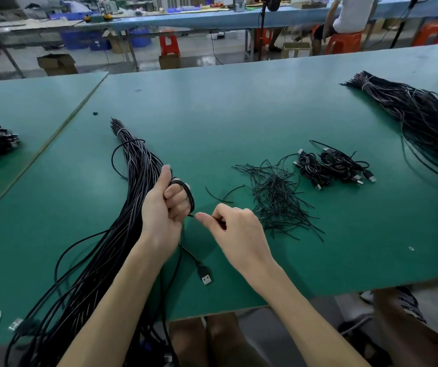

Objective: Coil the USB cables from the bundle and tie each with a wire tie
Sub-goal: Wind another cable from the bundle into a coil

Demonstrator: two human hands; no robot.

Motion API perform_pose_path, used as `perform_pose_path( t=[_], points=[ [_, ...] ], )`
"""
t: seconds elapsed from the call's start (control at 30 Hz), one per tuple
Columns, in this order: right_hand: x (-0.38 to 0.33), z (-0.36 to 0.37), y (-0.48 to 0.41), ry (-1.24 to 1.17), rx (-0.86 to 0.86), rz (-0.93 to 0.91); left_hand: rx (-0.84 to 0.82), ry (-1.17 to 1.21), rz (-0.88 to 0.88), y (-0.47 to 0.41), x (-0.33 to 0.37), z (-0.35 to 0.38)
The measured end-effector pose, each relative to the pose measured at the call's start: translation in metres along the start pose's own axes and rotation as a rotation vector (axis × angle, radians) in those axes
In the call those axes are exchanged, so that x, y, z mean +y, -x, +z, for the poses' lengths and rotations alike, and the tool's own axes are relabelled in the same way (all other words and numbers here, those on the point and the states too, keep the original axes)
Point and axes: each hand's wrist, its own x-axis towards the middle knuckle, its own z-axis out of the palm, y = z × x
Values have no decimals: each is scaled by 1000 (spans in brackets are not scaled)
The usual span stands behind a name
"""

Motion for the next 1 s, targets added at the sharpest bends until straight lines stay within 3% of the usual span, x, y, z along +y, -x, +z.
perform_pose_path(
  t=[0.13, 0.23, 0.33, 0.43, 0.63, 0.77, 1.0],
  points=[
    [0, -1, -1, -19, 21, 40, -74, -575, 430, 9, -11, 2],
    [3, -1, -3, -66, 18, 82, -171, -910, 522, 12, -16, 0],
    [6, -4, -4, -236, 92, 156, -137, -1377, 652, 8, -17, -6],
    [11, -6, -4, -354, 195, 173, -99, -1591, 688, 6, -20, -7],
    [8, -7, -2, -488, 152, 65, -138, -1350, 600, 1, -27, -5],
    [8, -7, -2, -554, 72, -8, -145, -957, 508, 1, -31, -2],
    [8, -7, -5, -595, 45, 75, -287, -218, 158, 5, -22, 6]
  ],
)
